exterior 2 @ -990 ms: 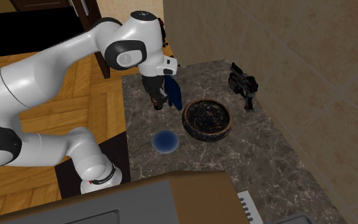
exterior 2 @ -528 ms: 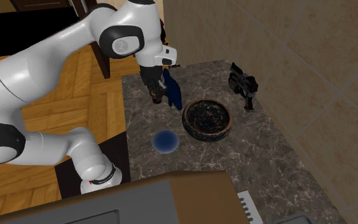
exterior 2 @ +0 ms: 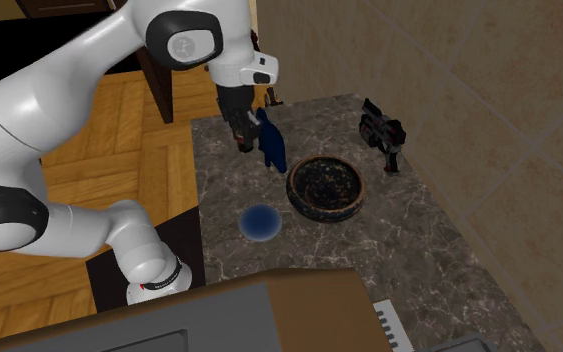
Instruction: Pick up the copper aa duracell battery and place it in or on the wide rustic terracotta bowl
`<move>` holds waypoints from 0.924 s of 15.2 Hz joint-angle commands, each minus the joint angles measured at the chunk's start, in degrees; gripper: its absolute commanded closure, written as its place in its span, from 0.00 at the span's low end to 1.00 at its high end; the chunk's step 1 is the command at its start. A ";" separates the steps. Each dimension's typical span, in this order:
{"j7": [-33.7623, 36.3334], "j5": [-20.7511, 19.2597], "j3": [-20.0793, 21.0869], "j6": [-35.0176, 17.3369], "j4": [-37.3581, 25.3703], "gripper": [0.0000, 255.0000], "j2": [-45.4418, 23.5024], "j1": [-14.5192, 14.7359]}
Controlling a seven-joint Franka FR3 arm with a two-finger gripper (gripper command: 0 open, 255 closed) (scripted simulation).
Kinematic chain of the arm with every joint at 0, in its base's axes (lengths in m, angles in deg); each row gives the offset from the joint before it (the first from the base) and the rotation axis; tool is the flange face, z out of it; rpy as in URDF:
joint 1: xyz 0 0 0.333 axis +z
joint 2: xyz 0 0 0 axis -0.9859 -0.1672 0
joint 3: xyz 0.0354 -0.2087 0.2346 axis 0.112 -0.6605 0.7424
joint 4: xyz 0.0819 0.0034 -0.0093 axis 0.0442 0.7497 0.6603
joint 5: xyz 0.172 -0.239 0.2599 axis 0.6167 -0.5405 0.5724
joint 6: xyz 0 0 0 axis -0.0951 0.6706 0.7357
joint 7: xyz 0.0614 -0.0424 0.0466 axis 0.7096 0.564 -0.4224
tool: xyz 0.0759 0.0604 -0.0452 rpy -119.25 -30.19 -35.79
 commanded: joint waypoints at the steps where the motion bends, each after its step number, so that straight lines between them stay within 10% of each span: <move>1: -0.08 0.05 0.00 1.56 -2.59 1.00 -1.05 0.04; 14: -5.94 -0.93 -4.28 7.52 -18.64 1.00 -10.89 -0.77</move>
